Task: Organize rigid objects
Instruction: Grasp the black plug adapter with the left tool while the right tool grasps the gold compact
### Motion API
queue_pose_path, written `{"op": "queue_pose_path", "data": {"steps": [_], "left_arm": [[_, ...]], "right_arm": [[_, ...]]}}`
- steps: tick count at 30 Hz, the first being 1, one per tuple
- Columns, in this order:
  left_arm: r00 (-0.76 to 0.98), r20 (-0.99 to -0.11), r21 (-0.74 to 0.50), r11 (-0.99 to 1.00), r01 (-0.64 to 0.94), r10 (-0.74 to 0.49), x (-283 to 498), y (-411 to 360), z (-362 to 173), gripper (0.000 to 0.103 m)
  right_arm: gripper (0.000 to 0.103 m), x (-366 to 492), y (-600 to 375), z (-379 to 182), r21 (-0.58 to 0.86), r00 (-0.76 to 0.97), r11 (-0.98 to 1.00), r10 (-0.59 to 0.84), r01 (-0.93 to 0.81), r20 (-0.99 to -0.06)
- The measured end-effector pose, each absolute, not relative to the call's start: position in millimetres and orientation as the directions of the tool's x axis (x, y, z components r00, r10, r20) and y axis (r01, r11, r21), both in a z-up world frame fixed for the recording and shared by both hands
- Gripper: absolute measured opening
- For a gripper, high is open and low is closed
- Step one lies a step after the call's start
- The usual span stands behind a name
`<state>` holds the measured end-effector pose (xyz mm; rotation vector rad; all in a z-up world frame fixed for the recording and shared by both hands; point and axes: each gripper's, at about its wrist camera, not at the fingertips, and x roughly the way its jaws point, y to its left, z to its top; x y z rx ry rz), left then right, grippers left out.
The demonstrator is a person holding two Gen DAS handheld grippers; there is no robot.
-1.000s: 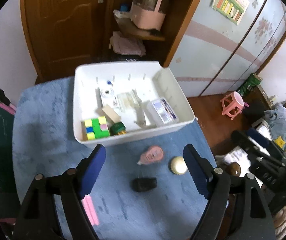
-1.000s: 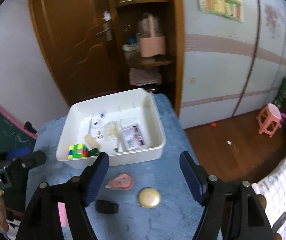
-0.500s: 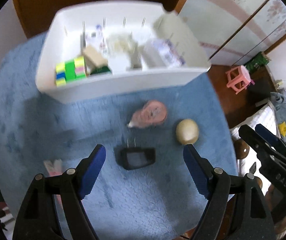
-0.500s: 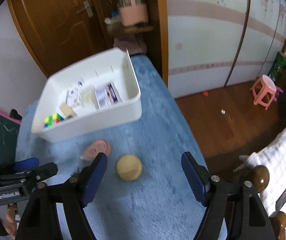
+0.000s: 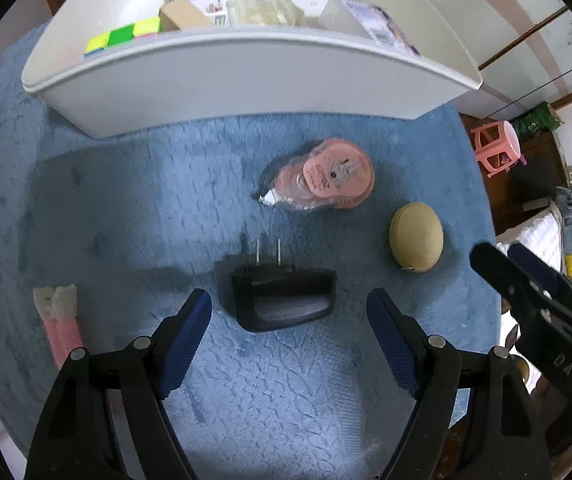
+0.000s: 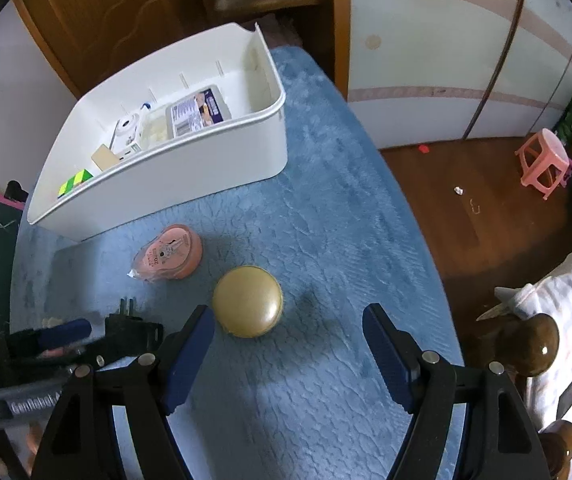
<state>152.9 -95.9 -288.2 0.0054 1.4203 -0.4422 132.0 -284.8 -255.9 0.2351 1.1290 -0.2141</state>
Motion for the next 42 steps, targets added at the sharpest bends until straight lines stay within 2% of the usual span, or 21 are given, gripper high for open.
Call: {"op": "queue_pose_path", "data": {"steps": [18, 27, 30, 33, 42], "left_arm": [[0.094, -0.981, -0.134, 0.949, 0.284, -0.167, 158.8, -107.3, -314.4, 0.082], [0.123, -0.984, -0.084, 0.952, 0.295, -0.125, 156.3, -121.3, -315.0, 0.079], [0.138, -0.984, -0.062, 0.942, 0.33, -0.113, 151.3, -126.3, -312.8, 0.066], [0.143, -0.984, -0.048, 0.935, 0.352, -0.104, 148.1, -129.2, -312.4, 0.066], [0.192, -0.973, -0.041, 0.919, 0.392, -0.125, 142.3, -127.5, -297.8, 0.065]], "right_arm": [[0.077, 175.6, -277.1, -310.8, 0.153, 0.263, 0.94, 0.071, 0.305, -0.962], [0.077, 186.1, -257.7, -317.7, 0.038, 0.239, 0.963, -0.028, 0.267, -0.971], [0.071, 186.7, -246.5, -319.9, -0.036, 0.229, 0.971, -0.092, 0.238, -0.969], [0.056, 185.1, -241.7, -317.7, -0.037, 0.24, 0.971, -0.095, 0.236, -0.966], [0.055, 180.5, -241.3, -312.6, -0.018, 0.238, 0.965, -0.082, 0.261, -0.968]]}}
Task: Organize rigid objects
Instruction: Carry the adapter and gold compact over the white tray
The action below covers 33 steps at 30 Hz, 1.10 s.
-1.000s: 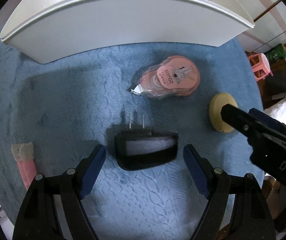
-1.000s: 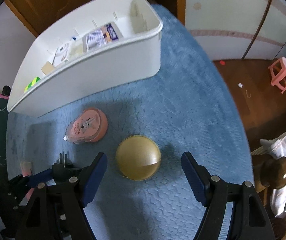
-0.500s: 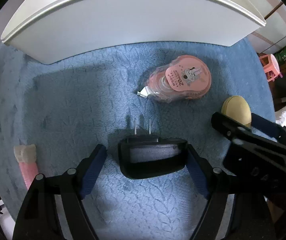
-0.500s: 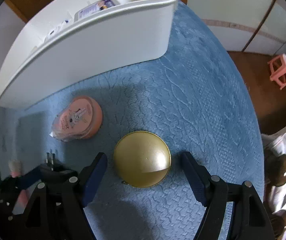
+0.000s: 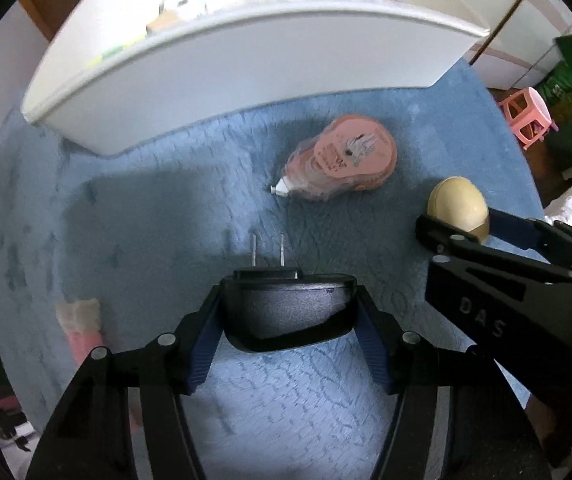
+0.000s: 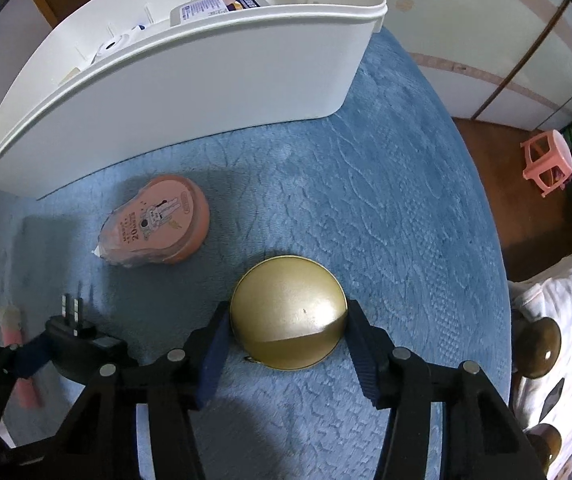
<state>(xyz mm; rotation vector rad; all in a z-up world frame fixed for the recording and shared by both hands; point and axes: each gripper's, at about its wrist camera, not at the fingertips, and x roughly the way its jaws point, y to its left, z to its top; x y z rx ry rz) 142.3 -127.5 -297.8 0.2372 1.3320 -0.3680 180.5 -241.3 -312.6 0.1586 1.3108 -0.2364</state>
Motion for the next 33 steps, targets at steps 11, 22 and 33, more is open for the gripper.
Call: {"op": "queue_pose_path", "data": {"steps": [11, 22, 33], "left_arm": [[0.341, -0.924, 0.002, 0.891, 0.454, -0.171, 128.4, -99.6, -231.6, 0.065], [0.506, -0.844, 0.06, 0.905, 0.421, -0.179, 189.2, -59.1, -136.2, 0.065], [0.67, -0.729, 0.154, 0.918, 0.365, -0.144, 255.5, -63.3, -45.5, 0.065]], "right_arm": [[0.055, 165.6, -233.3, -256.6, 0.023, 0.343, 0.967, -0.067, 0.254, -0.937], [0.055, 179.6, -242.7, -137.4, 0.031, 0.535, 0.982, -0.076, 0.188, -0.842], [0.055, 247.0, -272.3, -15.3, 0.026, 0.694, 0.983, -0.109, 0.182, -0.712]]}}
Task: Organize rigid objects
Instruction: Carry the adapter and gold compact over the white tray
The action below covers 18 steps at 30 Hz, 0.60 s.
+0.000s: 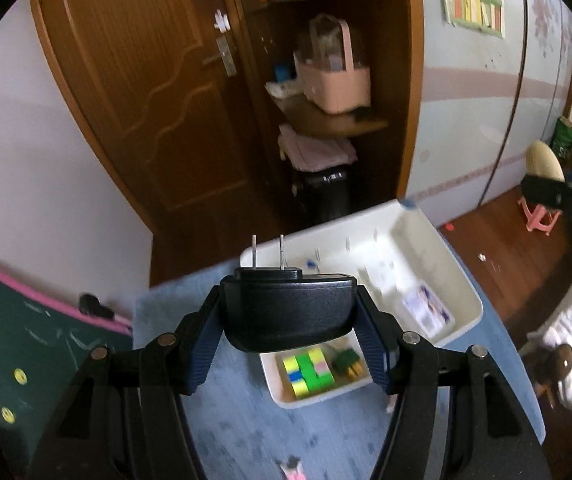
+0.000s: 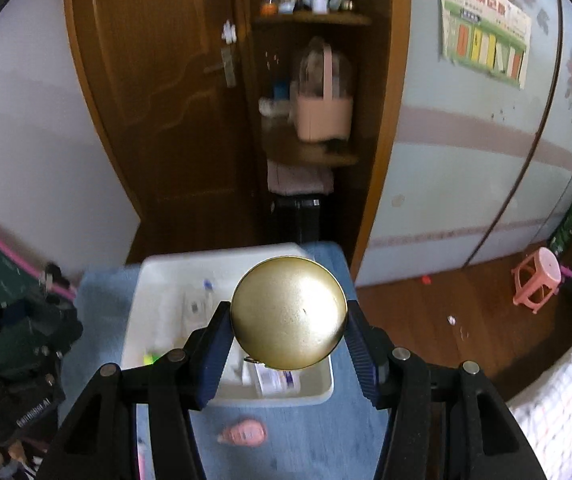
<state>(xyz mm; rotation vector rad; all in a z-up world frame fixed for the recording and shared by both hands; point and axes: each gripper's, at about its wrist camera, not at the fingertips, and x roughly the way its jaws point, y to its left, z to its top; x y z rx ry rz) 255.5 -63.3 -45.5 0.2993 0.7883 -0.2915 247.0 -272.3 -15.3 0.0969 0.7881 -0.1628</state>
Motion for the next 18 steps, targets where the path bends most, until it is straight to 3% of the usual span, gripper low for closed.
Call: {"op": "queue_pose_path", "data": {"steps": [9, 18], "left_arm": [[0.625, -0.764, 0.083, 0.935, 0.345, -0.163, 314.0, -79.2, -53.8, 0.065], [0.475, -0.874, 0.018, 0.971, 0.24, -0.101, 379.7, -80.6, -147.4, 0.065]], "right_arm": [[0.055, 321.4, -280.6, -9.8, 0.098, 0.673, 0.985, -0.024, 0.143, -0.739], [0.055, 395.2, -281.2, -112.6, 0.129, 0.489, 0.98, 0.041, 0.149, -0.872]]}}
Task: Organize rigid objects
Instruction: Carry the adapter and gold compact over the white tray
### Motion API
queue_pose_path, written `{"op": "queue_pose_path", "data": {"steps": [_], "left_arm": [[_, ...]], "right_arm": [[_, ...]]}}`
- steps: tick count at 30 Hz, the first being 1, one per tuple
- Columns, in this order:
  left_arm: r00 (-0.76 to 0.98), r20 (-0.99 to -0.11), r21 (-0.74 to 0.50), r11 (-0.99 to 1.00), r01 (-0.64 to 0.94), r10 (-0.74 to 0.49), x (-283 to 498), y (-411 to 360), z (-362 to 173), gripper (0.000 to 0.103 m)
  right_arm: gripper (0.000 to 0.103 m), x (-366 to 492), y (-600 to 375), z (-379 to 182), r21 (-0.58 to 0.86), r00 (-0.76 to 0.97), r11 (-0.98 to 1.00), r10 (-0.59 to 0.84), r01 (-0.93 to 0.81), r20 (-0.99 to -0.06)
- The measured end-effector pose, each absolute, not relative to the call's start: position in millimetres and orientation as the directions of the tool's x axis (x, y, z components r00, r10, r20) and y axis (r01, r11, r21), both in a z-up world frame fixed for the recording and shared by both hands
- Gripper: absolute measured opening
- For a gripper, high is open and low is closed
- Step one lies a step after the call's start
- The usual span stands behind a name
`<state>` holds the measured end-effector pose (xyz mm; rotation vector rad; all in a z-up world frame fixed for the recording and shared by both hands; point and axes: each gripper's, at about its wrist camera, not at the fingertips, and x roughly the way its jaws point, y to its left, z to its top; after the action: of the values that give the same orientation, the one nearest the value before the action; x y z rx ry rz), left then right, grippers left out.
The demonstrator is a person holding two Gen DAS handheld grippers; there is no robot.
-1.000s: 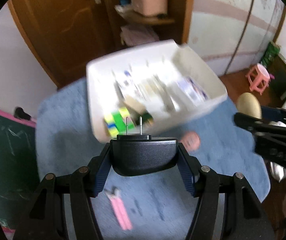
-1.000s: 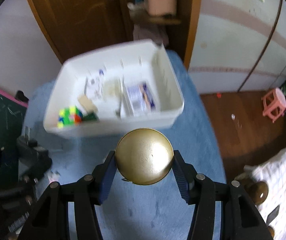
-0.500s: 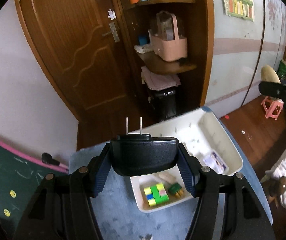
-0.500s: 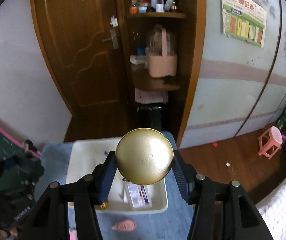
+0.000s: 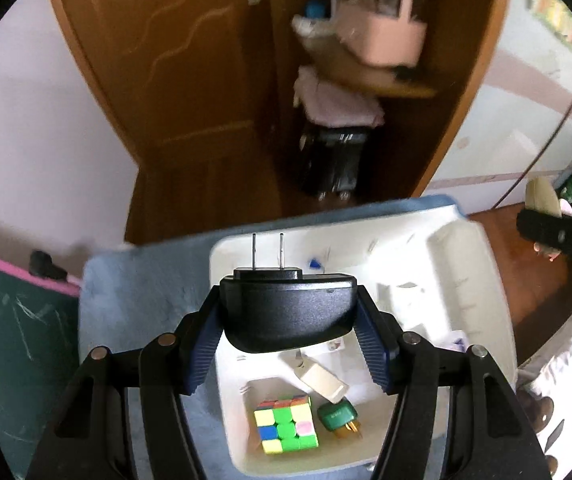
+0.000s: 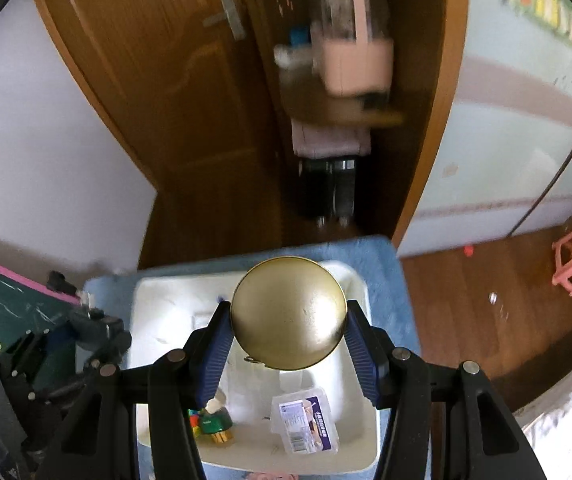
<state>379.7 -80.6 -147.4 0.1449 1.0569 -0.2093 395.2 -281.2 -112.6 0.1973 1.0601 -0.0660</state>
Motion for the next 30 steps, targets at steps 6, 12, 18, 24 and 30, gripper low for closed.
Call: {"op": "queue_pose_path", "data": {"steps": [6, 12, 18, 24, 30], "left_arm": [[0.379, -0.924, 0.037, 0.975, 0.218, -0.05, 394.9, -85.0, -208.3, 0.065], [0.288, -0.957, 0.055, 0.978, 0.201, -0.006, 403.7, -85.9, -244.4, 0.066], [0.252, -0.966, -0.032, 0.99, 0.136, -0.066, 402.1, -72.3, -245.5, 0.075], [0.278, -0.954, -0.067, 0.985, 0.161, -0.111, 392.9, -68.1, -217.6, 0.083], [0.301, -0.948, -0.052, 0.985, 0.165, -0.1, 377.3, -58.3, -196.0, 0.083]], "right_arm": [[0.055, 419.0, -282.5, -192.9, 0.109, 0.351, 0.98, 0.045, 0.166, -0.935], [0.055, 433.1, -279.7, -242.4, 0.11, 0.242, 0.979, 0.066, 0.174, -0.968], [0.057, 435.1, -281.9, -245.1, 0.166, 0.229, 0.971, 0.124, 0.172, -0.966], [0.067, 422.9, -282.4, -217.2, 0.201, 0.286, 0.966, 0.149, 0.164, -0.947], [0.067, 404.1, -280.8, -190.5, 0.217, 0.324, 0.962, 0.154, 0.168, -0.933]]}}
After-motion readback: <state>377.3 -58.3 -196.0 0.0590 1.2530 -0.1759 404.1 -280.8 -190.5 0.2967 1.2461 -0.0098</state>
